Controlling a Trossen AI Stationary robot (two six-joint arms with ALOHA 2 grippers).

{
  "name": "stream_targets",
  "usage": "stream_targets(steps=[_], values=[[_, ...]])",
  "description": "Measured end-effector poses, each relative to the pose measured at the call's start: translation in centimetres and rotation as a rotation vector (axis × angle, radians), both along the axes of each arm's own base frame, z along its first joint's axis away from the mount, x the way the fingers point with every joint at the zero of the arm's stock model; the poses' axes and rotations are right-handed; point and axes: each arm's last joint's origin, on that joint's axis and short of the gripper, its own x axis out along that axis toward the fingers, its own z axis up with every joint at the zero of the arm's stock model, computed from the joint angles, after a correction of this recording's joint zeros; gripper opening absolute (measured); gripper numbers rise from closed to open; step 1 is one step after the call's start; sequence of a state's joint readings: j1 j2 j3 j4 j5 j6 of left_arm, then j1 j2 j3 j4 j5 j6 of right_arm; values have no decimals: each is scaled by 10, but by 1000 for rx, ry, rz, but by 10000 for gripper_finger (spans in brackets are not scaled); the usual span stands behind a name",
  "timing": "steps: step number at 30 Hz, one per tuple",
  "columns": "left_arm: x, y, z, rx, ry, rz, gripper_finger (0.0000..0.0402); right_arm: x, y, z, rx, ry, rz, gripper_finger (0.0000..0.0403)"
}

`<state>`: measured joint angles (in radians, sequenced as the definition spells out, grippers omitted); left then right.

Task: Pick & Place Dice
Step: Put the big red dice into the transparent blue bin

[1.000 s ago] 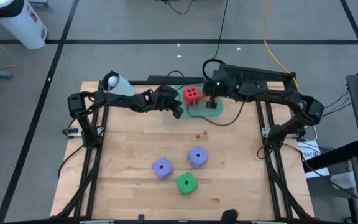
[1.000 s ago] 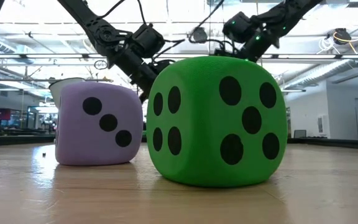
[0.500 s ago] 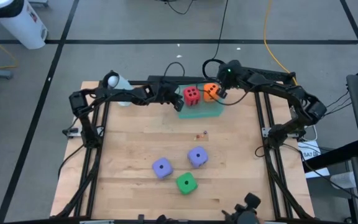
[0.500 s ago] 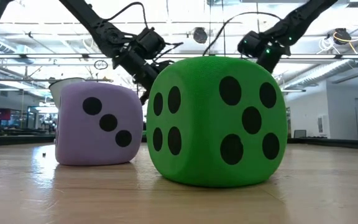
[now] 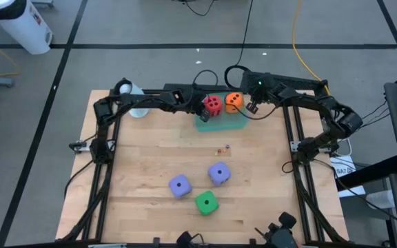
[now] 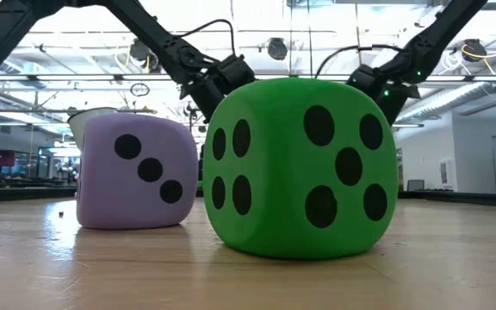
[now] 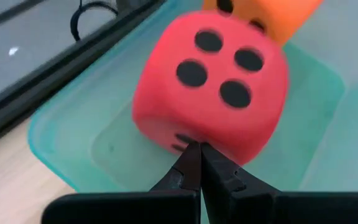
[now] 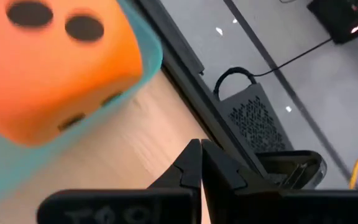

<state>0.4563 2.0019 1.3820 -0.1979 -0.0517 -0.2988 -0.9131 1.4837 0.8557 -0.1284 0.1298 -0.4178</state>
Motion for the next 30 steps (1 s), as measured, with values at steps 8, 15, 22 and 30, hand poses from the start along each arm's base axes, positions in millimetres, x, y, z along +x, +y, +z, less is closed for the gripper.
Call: stream_targets(steps=[8,15,22,30], values=[[13,7,4,8,-12,-5,2,-6,6,-18,-49,23,87,0],[12,14,4,21,-31,7,2,-6,10,-24,-22,-36,170,0],[15,18,5,52,-56,2,1,0,15,-24,-11,-53,212,0],[16,17,6,85,-57,-54,1,8,21,-24,-6,-52,245,0]])
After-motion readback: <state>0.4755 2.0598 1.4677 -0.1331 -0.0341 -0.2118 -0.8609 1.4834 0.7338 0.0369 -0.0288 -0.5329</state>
